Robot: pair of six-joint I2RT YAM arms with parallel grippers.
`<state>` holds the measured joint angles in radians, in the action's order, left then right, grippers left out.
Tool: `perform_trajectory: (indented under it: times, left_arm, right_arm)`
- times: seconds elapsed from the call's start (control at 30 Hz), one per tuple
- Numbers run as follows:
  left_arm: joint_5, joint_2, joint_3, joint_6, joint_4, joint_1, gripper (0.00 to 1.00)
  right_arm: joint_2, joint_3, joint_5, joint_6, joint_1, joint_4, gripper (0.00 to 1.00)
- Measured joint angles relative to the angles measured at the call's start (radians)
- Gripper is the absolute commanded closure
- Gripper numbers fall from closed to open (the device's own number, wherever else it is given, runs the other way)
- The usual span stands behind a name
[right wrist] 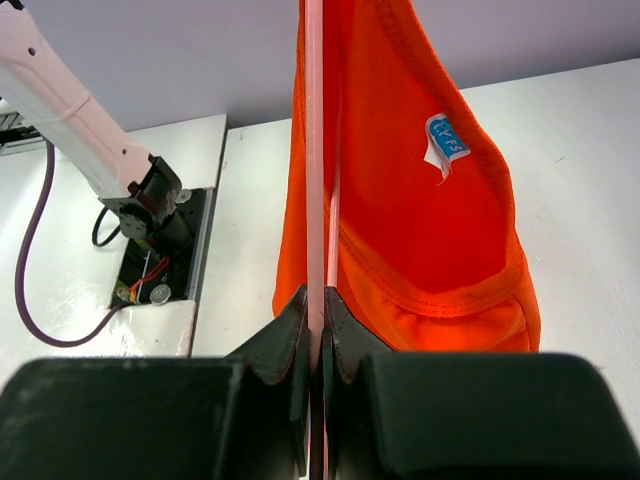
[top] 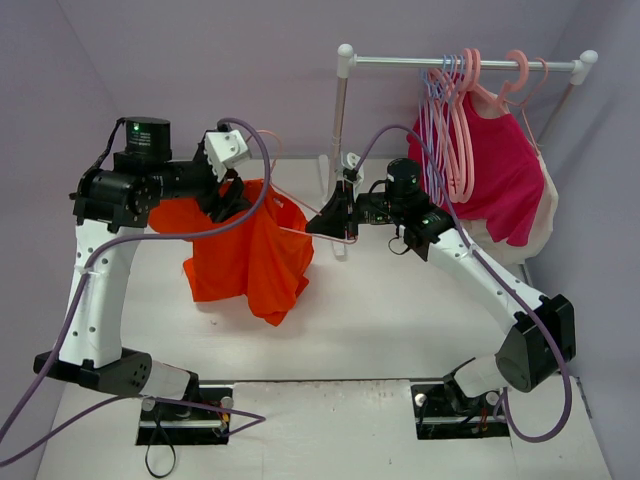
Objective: Place the t-shirt on the hanger
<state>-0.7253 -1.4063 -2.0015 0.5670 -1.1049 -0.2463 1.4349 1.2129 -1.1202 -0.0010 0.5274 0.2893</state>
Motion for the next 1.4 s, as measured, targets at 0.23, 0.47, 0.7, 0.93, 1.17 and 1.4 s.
perform_trajectory:
  times: [0.23,0.47,0.7,0.93,1.17,1.4]
  left_arm:
    - [-0.065,-0.007,0.055,0.024,-0.017,0.013,0.79]
    - [-0.104,-0.005,0.092,0.046,-0.014,0.02,1.0]
    - [-0.09,0.048,0.121,0.077,-0.017,0.02,1.0]
    - [-0.001,0.206,0.273,0.068,0.024,0.02,1.0]
    - [0.048,0.372,0.445,0.002,0.12,0.02,1.0]
    - [0.042,0.424,0.494,-0.056,0.193,0.019,1.0]
  right_arm:
    - [0.0,0.0,-0.015,0.0,0.005,-0.001,1.0]
    - [0.0,0.0,-0.029,0.001,0.011,-0.005,0.98]
    - [-0.001,-0.002,0.012,0.035,0.007,0.008,0.58]
    - [-0.047,-0.046,0.139,0.133,-0.046,0.015,0.44]
    - [-0.104,-0.071,0.304,0.258,-0.052,0.019,0.6]
    - [-0.076,-0.071,0.418,0.342,0.059,0.024,0.56]
